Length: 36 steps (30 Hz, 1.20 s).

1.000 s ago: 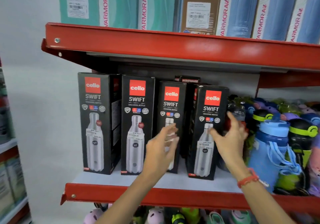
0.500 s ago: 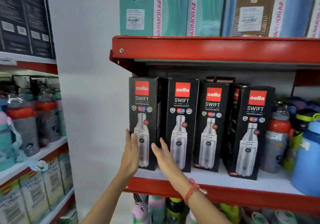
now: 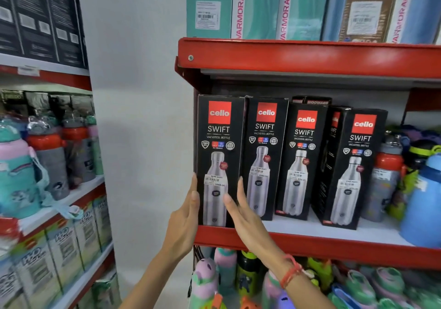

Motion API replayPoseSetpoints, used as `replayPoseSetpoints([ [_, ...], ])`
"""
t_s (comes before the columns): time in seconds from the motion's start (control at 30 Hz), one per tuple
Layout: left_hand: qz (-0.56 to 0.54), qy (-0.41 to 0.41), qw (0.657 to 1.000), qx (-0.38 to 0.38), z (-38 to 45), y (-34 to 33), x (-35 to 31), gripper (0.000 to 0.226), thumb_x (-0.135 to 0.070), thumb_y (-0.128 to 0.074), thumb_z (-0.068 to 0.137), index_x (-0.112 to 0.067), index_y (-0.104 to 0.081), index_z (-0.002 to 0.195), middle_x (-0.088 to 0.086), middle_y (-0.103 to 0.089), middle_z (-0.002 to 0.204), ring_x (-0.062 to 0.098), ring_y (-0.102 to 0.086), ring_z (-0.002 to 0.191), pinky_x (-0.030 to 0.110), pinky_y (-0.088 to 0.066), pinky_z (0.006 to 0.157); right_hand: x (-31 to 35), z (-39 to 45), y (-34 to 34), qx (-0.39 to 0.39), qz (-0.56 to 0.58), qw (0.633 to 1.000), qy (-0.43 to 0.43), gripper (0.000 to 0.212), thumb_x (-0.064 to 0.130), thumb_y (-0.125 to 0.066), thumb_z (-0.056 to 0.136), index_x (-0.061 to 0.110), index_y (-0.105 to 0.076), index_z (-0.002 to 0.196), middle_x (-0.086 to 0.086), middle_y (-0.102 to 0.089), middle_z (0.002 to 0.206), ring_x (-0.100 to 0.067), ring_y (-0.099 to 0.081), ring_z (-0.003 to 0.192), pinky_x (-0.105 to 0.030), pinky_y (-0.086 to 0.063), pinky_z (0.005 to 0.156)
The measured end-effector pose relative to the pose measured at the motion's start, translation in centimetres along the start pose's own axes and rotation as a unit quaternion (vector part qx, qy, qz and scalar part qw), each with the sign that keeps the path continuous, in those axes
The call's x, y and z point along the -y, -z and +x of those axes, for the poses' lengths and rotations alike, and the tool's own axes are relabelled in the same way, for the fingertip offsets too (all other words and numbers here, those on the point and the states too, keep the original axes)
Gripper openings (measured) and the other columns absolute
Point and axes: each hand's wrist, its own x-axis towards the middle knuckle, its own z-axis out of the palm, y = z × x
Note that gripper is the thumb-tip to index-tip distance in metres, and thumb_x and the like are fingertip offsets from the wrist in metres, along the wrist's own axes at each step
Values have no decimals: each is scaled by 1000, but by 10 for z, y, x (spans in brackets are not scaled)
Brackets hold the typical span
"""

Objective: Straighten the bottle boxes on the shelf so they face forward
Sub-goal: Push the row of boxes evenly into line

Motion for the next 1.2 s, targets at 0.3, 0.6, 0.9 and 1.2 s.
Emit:
replayPoseSetpoints([
  [0.3,122,-91,970,-187,-17,-31,-19,53,-47,-27,96,-26,-39,142,-1,-44,143,9,-42,128,10,-26,103,-15,-4,25,-133,42,989,44,58,58,-40,93,38,-34,148,16,-43,146,0,-39,133,-21,-29,107],
  [0.6,-29,9,999,17,-1,-143,-49,83,-74,-18,84,-31,8,150,-11,10,161,2,11,145,26,0,115,-41,19,88,-109,105,988,-7,60,53,-35,97,39,-14,152,13,-15,162,-12,-16,149,-47,-14,122],
  [0.9,-11,65,997,-44,-1,-145,-55,102,-88,-7,67,-31,3,151,-6,-5,162,6,-3,145,26,-6,108,-43,4,96,-22,64,998,-4,61,64,-24,94,49,-5,150,25,-14,155,-13,-15,149,-40,-11,121],
  [1.2,-59,93,992,-58,-37,-123,-55,102,-89,-2,67,-30,-14,150,-9,-20,158,0,-16,138,30,-9,115,-49,-33,100,-14,77,997,2,64,77,-30,82,62,-15,142,34,-22,136,-10,-25,146,-43,-20,122],
])
